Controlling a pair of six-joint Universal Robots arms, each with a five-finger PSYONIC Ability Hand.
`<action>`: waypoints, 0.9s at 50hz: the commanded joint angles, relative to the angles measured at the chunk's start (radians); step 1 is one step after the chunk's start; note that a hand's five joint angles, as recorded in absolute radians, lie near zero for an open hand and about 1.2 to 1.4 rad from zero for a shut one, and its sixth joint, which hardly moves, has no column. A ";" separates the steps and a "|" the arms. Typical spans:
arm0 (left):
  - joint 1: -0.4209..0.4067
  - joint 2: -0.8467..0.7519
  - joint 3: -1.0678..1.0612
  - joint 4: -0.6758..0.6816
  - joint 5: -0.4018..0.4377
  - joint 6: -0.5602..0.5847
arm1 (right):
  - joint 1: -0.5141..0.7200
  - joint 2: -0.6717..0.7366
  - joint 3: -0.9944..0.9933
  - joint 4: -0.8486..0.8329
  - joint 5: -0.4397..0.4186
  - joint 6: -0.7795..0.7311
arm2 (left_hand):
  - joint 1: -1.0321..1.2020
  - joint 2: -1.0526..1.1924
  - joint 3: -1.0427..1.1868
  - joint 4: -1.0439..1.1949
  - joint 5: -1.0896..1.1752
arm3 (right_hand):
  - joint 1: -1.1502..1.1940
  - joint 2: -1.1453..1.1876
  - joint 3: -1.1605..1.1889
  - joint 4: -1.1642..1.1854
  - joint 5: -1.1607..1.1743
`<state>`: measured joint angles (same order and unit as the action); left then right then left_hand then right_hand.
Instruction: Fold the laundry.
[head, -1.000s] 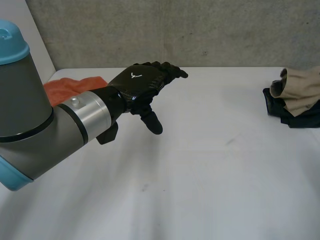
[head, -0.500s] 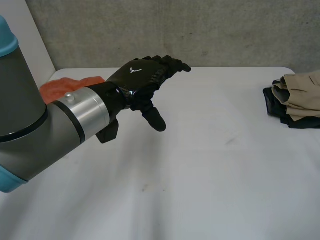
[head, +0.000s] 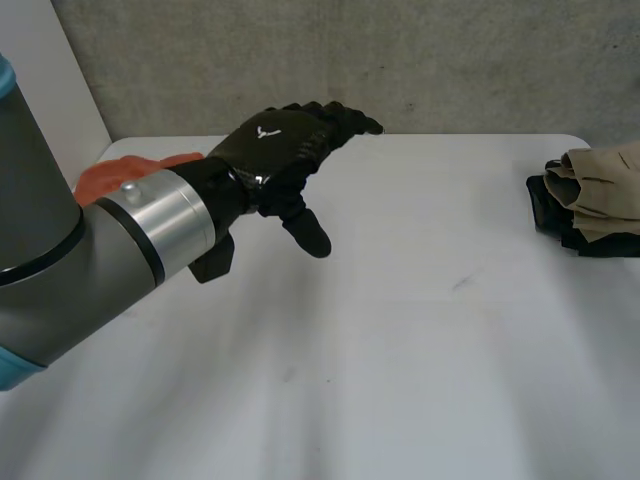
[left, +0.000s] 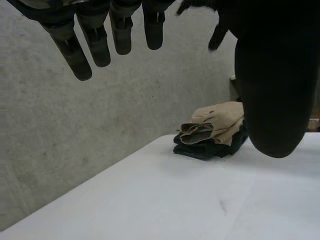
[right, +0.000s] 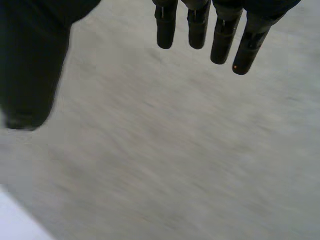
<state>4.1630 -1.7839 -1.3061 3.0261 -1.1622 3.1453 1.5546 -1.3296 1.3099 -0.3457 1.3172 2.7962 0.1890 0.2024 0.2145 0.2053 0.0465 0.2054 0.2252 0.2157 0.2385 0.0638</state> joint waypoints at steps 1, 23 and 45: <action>0.074 0.009 -0.018 0.072 -0.037 0.016 | 0.274 -0.026 0.230 -0.001 -0.001 0.000 | -0.011 -0.024 -0.036 -0.027 -0.043 | -0.031 -0.051 -0.041 -0.064 -0.064; 0.490 -0.583 0.247 0.247 0.007 0.437 | 0.406 -0.017 0.554 -0.006 0.004 -0.014 | 0.092 0.078 0.066 0.075 0.060 | -0.031 -0.051 -0.041 -0.064 -0.064; 0.437 -0.850 0.441 0.410 0.104 0.433 | 0.378 -0.013 0.597 -0.007 0.004 -0.012 | 0.386 0.372 0.360 0.369 0.354 | -0.031 -0.051 -0.041 -0.064 -0.064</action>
<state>4.6234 -2.5919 -0.9025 3.4438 -1.0925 3.5795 1.9391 -1.3420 1.9009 -0.3526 1.3212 2.7842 0.4883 0.4864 0.4822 0.4885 0.3173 0.2054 0.2252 0.2156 0.2386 0.0581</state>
